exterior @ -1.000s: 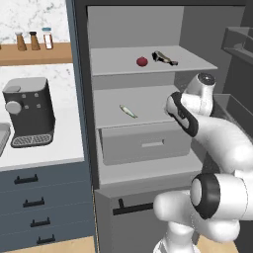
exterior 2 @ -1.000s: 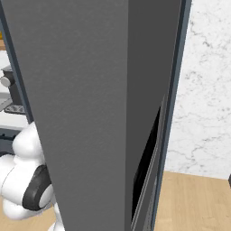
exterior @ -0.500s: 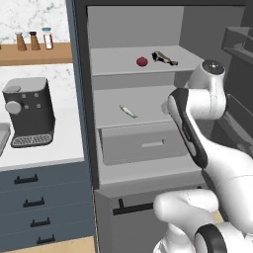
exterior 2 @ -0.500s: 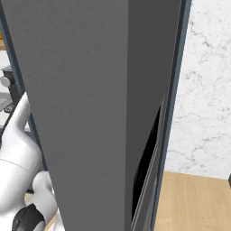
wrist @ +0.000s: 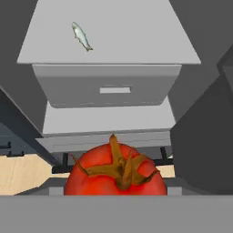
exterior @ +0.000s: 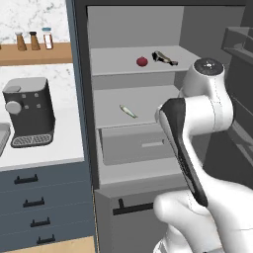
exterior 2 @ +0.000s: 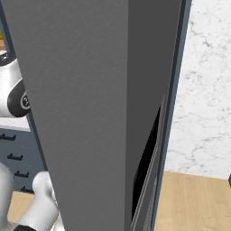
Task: Place one tomato and one fish in each tupperware on the nearby counter, to pack two identical lunches.
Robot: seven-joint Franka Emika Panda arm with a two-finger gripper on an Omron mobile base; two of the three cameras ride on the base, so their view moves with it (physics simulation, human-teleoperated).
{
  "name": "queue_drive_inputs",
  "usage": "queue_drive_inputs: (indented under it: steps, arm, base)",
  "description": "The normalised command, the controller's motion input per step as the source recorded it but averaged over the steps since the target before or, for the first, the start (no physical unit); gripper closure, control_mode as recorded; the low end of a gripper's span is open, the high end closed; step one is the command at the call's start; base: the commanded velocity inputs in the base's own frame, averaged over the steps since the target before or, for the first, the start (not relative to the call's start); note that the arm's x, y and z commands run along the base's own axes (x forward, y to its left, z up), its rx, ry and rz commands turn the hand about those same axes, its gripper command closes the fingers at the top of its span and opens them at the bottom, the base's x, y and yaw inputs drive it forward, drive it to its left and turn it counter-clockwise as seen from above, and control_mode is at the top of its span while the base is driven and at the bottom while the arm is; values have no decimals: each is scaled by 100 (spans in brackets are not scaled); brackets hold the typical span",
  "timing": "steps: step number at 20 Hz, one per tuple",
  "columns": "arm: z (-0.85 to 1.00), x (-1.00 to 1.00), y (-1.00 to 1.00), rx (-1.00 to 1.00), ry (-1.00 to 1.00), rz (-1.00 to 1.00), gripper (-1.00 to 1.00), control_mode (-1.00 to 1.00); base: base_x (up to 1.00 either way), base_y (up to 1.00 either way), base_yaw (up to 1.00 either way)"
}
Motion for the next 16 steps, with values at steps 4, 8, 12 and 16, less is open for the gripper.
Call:
queue_drive_inputs:
  steps: [4,8,12,16]
  arm:
    - [-6,-98,-1,8,0,0,100,-100]
    - [-2,-57,-5,4,0,0,100,-100]
    - [-2,-32,-4,3,1,0,100,100]
    - [0,0,0,0,0,0,100,100]
  base:
    - [0,0,0]
    - [0,0,0]
    - [-14,7,0]
    - [-42,91,7]
